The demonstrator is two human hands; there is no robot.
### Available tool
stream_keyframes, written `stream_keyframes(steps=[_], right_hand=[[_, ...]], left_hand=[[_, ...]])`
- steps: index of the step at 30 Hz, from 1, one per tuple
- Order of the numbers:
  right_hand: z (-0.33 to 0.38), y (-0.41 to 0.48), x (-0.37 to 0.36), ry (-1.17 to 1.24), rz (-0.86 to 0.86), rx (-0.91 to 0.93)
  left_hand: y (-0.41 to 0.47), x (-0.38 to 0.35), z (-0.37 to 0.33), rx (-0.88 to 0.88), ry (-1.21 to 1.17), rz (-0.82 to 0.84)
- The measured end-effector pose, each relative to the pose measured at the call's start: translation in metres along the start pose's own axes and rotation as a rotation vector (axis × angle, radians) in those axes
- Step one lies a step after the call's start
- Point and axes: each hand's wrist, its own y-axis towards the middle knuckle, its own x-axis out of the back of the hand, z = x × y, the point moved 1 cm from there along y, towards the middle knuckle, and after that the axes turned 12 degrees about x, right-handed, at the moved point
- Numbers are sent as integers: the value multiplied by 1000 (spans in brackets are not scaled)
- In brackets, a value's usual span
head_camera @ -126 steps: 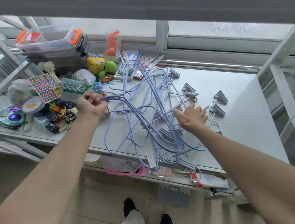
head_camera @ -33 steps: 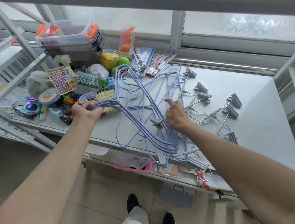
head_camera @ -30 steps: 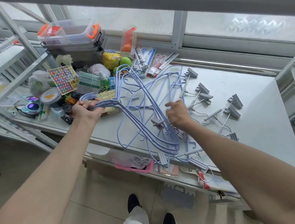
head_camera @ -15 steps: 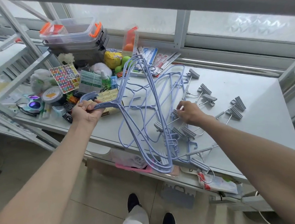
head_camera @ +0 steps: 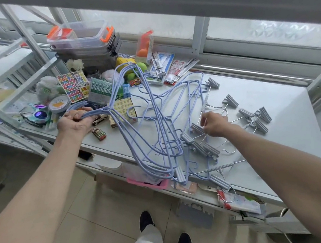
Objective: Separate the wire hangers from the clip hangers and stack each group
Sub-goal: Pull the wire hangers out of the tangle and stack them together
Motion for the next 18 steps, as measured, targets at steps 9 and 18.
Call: stream_keyframes(steps=[9, 18], right_hand=[[26, 5, -2, -190, -195, 105], [89, 22, -20, 121, -167, -4]], left_hand=[[-4, -2, -8, -12, -9, -7], [-2, 2, -17, -1, -43, -36]])
